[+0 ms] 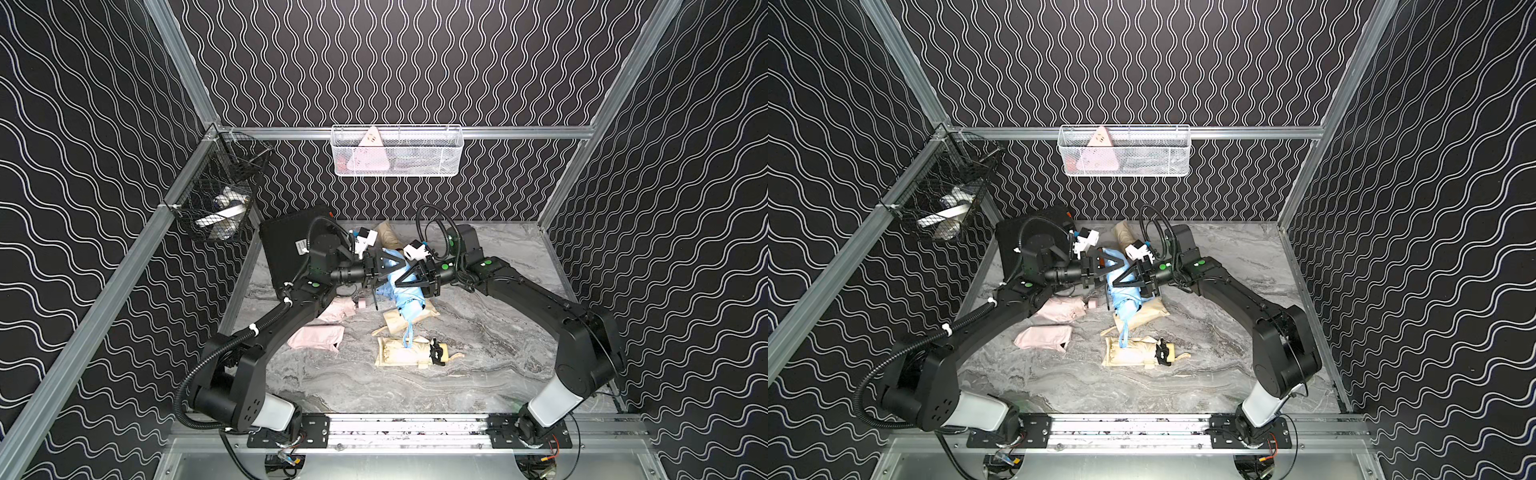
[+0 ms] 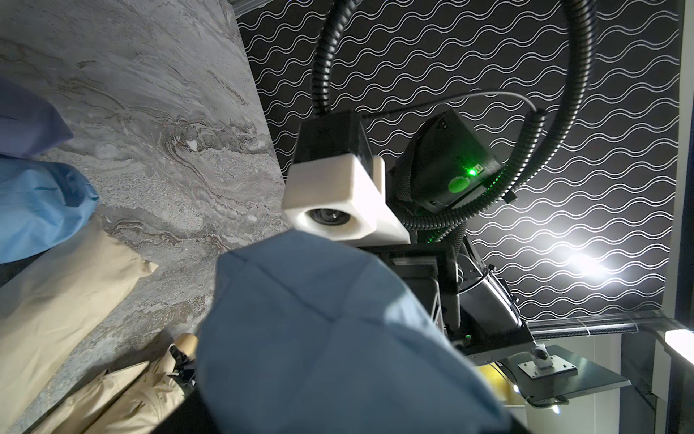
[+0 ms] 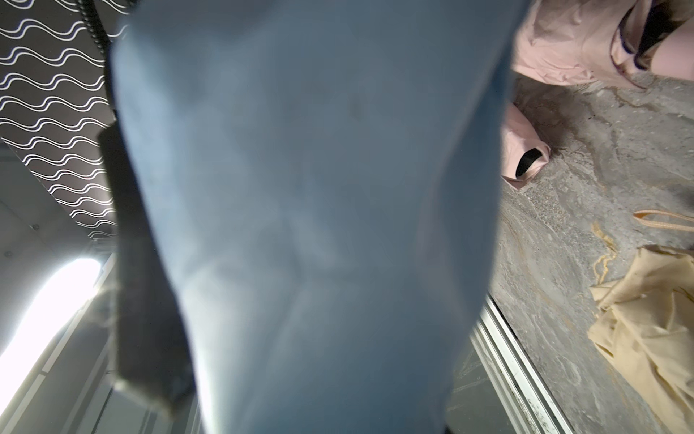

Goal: Take umbrellas out of sleeves
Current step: Pick up the umbrella from the center of the board.

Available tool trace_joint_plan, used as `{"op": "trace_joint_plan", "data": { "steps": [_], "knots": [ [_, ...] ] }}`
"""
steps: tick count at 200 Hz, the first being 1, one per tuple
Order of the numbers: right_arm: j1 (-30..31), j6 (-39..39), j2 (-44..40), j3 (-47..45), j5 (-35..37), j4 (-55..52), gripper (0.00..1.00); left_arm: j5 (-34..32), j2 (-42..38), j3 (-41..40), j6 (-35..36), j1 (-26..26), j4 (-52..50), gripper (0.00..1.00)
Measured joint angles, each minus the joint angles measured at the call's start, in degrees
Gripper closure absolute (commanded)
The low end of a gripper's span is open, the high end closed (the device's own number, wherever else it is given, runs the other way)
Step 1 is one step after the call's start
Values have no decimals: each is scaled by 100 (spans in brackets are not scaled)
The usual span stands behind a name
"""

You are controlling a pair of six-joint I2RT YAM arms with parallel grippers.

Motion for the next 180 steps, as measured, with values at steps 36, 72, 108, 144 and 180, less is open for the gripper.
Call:
{"op": "trace_joint_plan", "data": {
  "steps": [36,72,108,144,180],
  "knots": [
    [0,-144,15,7,31,-107,59,13,66,-107,-306,2,304,65],
    [0,-258,50,70,87,-345,45,46,107,-197,-496,0,662,71],
    [-31,-518,59,278,118,-697,26,31,103,-195,-481,-2,566,72],
    [-697,-946,-271,492,785,-1532,23,-111,20,-66,-140,48,-90,73],
    [-1342,-1349,-1213,542,2498,-2345,26,-592,-11,216,109,240,-1285,74]
  ]
}}
